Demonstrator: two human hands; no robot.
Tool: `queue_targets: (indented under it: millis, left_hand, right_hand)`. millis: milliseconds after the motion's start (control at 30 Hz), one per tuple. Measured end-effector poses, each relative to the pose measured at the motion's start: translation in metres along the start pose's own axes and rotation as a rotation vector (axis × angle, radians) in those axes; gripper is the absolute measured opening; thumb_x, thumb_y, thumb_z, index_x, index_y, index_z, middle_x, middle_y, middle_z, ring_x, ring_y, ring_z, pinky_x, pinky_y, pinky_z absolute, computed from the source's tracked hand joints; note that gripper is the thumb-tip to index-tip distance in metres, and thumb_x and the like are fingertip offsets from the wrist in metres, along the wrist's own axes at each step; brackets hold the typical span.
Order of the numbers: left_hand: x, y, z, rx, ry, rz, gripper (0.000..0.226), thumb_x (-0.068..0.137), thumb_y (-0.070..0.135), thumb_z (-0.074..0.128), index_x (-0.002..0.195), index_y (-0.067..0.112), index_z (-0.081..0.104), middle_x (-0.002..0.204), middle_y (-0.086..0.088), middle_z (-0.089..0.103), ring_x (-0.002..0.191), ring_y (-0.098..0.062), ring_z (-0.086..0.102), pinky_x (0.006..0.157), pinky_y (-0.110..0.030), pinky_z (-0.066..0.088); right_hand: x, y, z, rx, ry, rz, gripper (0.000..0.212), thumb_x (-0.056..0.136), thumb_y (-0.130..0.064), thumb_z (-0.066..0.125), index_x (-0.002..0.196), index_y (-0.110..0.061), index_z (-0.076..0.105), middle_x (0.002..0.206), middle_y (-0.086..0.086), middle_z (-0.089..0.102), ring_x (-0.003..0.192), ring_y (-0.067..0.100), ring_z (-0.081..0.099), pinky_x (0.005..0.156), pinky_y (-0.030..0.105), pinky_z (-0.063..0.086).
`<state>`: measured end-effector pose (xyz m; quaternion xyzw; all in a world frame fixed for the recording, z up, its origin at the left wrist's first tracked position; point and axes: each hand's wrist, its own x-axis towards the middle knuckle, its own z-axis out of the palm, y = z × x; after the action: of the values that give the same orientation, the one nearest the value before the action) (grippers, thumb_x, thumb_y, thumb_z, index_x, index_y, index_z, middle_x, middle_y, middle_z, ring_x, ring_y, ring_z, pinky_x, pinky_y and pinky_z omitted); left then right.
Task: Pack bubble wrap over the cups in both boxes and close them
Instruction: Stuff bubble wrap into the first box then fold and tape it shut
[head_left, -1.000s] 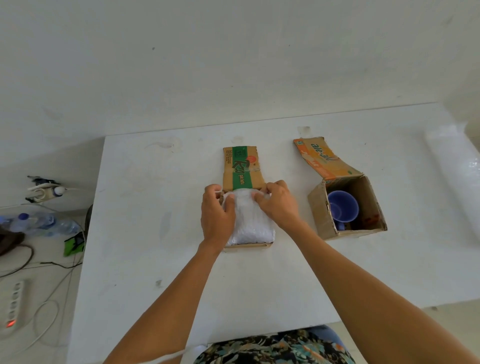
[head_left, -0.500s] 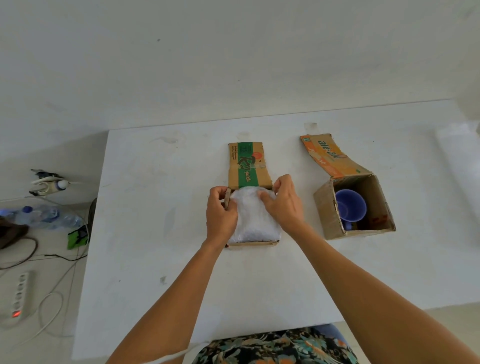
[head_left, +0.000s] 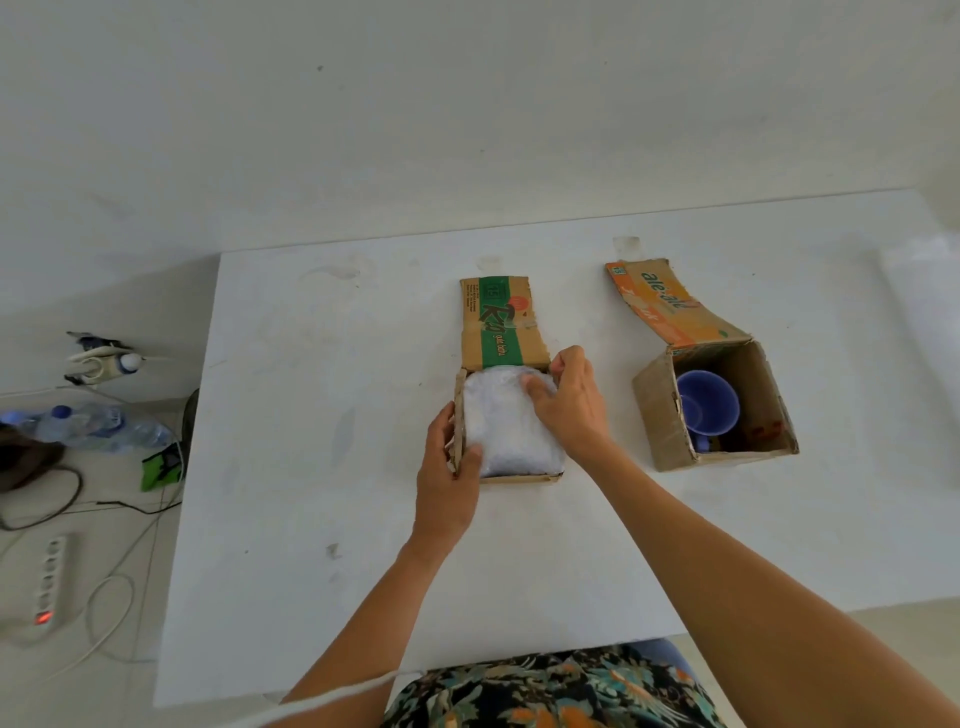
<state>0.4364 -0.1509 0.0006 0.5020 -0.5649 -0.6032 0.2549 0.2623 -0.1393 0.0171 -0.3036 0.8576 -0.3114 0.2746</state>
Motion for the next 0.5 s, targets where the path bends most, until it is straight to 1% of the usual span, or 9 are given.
queue_targets:
  millis: [33,133,233,267,300,333,367,433,500]
  left_hand:
    - [0.0,-0.001,0.001,0.0,0.008,-0.021,0.048,0.095,0.016,0.059,0.139,0.025,0.042,0.13,0.008,0.054,0.119,-0.007,0.054,0.089,-0.017,0.05]
    - [0.0,-0.001,0.0,0.026,0.004,-0.083,0.044,0.094,0.02,0.061,0.135,0.028,0.045,0.124,0.01,0.055,0.113,-0.008,0.055,0.079,-0.012,0.049]
    - [0.005,0.007,-0.002,0.001,0.01,-0.158,0.038,0.092,0.018,0.06,0.129,0.025,0.051,0.123,0.005,0.06,0.106,-0.007,0.059,0.076,-0.017,0.049]
    - [0.009,0.012,-0.002,0.014,0.033,-0.178,0.034,0.093,0.023,0.059,0.126,0.024,0.053,0.123,0.003,0.062,0.105,-0.007,0.059,0.078,-0.019,0.049]
    - [0.014,0.017,-0.001,0.068,0.065,-0.18,0.034,0.095,0.032,0.056,0.127,0.022,0.053,0.126,0.002,0.061,0.107,-0.011,0.06,0.082,-0.025,0.05]
    - [0.021,0.021,0.0,0.147,0.083,-0.172,0.04,0.096,0.041,0.052,0.131,0.021,0.051,0.129,0.001,0.06,0.111,-0.015,0.058,0.088,-0.031,0.051]
    - [0.026,0.024,0.002,0.229,0.083,-0.159,0.044,0.098,0.045,0.047,0.134,0.02,0.049,0.129,0.0,0.059,0.113,-0.019,0.057,0.092,-0.035,0.049]
    - [0.032,0.032,0.009,0.371,0.082,-0.124,0.037,0.101,0.039,0.04,0.13,0.018,0.049,0.12,-0.006,0.064,0.105,-0.025,0.059,0.084,-0.036,0.048]
    - [0.033,0.034,0.015,0.447,0.112,-0.11,0.029,0.102,0.032,0.038,0.122,0.014,0.05,0.106,-0.009,0.066,0.096,-0.031,0.06,0.075,-0.035,0.046]
  right_hand:
    - [0.0,0.0,0.0,-0.001,0.0,0.0,0.026,0.091,-0.032,0.055,0.096,-0.016,0.036,0.101,0.006,0.049,0.076,0.022,0.047,0.064,0.033,0.038]
    - [-0.001,0.0,-0.001,0.002,0.003,0.01,0.026,0.091,-0.033,0.055,0.097,-0.016,0.036,0.102,0.006,0.05,0.076,0.022,0.047,0.064,0.034,0.04]
    - [-0.001,0.001,-0.001,0.002,-0.001,0.014,0.027,0.091,-0.034,0.055,0.099,-0.016,0.037,0.103,0.006,0.05,0.077,0.022,0.048,0.065,0.033,0.04]
    - [-0.001,0.0,-0.001,0.0,0.001,0.011,0.026,0.091,-0.035,0.055,0.099,-0.016,0.038,0.103,0.005,0.05,0.078,0.022,0.048,0.065,0.034,0.04]
    - [-0.002,0.0,-0.001,0.001,0.004,0.007,0.026,0.091,-0.034,0.055,0.099,-0.016,0.038,0.102,0.005,0.05,0.078,0.022,0.049,0.065,0.034,0.04]
    - [-0.003,0.001,-0.001,0.007,0.006,0.003,0.025,0.091,-0.034,0.054,0.098,-0.017,0.038,0.102,0.005,0.05,0.078,0.022,0.049,0.064,0.033,0.04]
    - [-0.004,0.001,-0.001,0.015,0.011,-0.002,0.025,0.091,-0.034,0.054,0.098,-0.017,0.038,0.101,0.004,0.05,0.078,0.022,0.049,0.064,0.033,0.039]
    - [-0.005,0.001,0.0,0.036,0.02,-0.009,0.025,0.092,-0.036,0.054,0.098,-0.017,0.038,0.1,0.004,0.05,0.076,0.021,0.049,0.062,0.031,0.038]
    - [-0.005,0.003,-0.002,0.098,0.01,0.012,0.026,0.092,-0.038,0.054,0.099,-0.017,0.04,0.097,0.002,0.053,0.074,0.018,0.05,0.059,0.028,0.039]
